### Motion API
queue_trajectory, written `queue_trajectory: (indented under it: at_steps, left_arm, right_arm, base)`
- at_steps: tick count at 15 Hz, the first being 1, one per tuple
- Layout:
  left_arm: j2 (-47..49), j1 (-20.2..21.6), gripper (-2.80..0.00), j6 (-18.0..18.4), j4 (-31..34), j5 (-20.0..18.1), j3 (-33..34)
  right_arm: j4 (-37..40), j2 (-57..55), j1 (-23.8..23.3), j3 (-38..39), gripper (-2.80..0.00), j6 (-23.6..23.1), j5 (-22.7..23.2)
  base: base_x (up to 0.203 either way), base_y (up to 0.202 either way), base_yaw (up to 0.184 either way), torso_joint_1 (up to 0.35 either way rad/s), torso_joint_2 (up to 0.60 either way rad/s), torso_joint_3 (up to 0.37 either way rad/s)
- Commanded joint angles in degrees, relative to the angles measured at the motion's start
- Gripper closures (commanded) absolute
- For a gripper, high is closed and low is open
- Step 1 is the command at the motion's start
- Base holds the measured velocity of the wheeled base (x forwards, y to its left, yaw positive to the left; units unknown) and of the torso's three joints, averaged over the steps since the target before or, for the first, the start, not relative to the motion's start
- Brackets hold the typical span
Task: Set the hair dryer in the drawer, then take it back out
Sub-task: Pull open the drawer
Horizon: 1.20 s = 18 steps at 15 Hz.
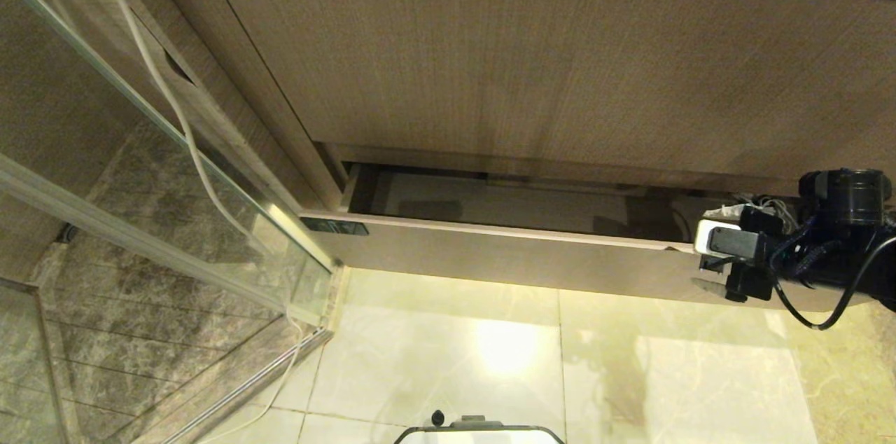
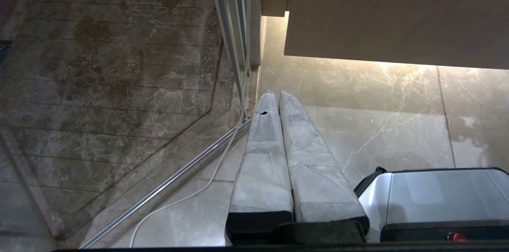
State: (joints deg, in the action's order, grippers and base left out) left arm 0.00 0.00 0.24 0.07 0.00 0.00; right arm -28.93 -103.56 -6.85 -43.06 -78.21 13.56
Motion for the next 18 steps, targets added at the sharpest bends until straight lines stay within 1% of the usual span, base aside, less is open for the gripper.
queue_trajectory:
  at_steps: [1, 3, 5, 6, 7, 9, 10, 11, 12, 14, 15, 16, 18]
  left_arm:
    - [0.0, 0.0, 0.0, 0.02, 0.01, 0.0, 0.05]
    - [0.0, 0.0, 0.0, 0.02, 0.01, 0.0, 0.0]
    - [0.0, 0.0, 0.0, 0.02, 0.01, 0.0, 0.0]
    - [0.0, 0.0, 0.0, 0.02, 0.01, 0.0, 0.02]
    - [-0.03, 0.0, 0.0, 0.02, 0.01, 0.0, 0.09]
    - [0.0, 0.0, 0.0, 0.02, 0.01, 0.0, 0.0]
    - [0.0, 0.0, 0.0, 0.02, 0.01, 0.0, 0.0]
    - [0.0, 0.0, 0.0, 0.02, 0.01, 0.0, 0.0]
    - [0.0, 0.0, 0.0, 0.02, 0.01, 0.0, 0.0]
    - [-0.04, 0.0, 0.0, 0.02, 0.01, 0.0, 0.07]
    - [0.0, 0.0, 0.0, 0.02, 0.01, 0.0, 0.0]
    - [0.0, 0.0, 0.0, 0.02, 0.01, 0.0, 0.01]
    - [0.0, 0.0, 0.0, 0.02, 0.01, 0.0, 0.08]
  right_arm:
    - [1.51, 3.23, -0.53, 0.14, -2.8, 0.29, 0.05]
    - [3.49, 6.34, -0.79, 1.11, -2.8, 2.15, -0.02]
    - [5.11, 9.63, -1.23, 3.09, -2.8, 2.85, 0.02]
    - [5.72, 10.25, -1.59, 2.89, -2.8, 4.34, 0.26]
    - [5.82, 10.37, -1.99, 1.88, -2.8, 6.86, 0.25]
    - [6.53, 11.33, -3.3, -0.32, -2.8, 14.62, -0.04]
    - [7.29, 11.9, -3.8, -0.62, -2.8, 16.05, -0.1]
    - [8.85, 14.01, -4.25, -0.62, -2.8, 19.74, -0.11]
    - [12.53, 16.58, -4.65, -0.62, -2.8, 25.77, -0.11]
    - [22.05, 22.61, -6.55, -1.02, -2.8, 33.25, 0.05]
    - [26.96, 25.82, -8.65, -1.26, -2.8, 35.88, 0.11]
    - [30.76, 28.05, -11.15, -1.37, -2.8, 37.35, 0.13]
    - [35.22, 31.31, -16.55, -1.22, -2.8, 38.44, 0.17]
  base:
    - [0.0, 0.0, 0.0, 0.0, 0.0, 0.0]
    - [0.0, 0.0, 0.0, 0.0, 0.0, 0.0]
    - [0.0, 0.0, 0.0, 0.0, 0.0, 0.0]
    - [0.0, 0.0, 0.0, 0.0, 0.0, 0.0]
    - [0.0, 0.0, 0.0, 0.0, 0.0, 0.0]
    - [0.0, 0.0, 0.0, 0.0, 0.0, 0.0]
    - [0.0, 0.0, 0.0, 0.0, 0.0, 0.0]
    - [0.0, 0.0, 0.0, 0.0, 0.0, 0.0]
    - [0.0, 0.0, 0.0, 0.0, 0.0, 0.0]
    - [0.0, 0.0, 0.0, 0.0, 0.0, 0.0]
    - [0.0, 0.0, 0.0, 0.0, 0.0, 0.0]
    - [0.0, 0.0, 0.0, 0.0, 0.0, 0.0]
    - [0.0, 0.0, 0.0, 0.0, 0.0, 0.0]
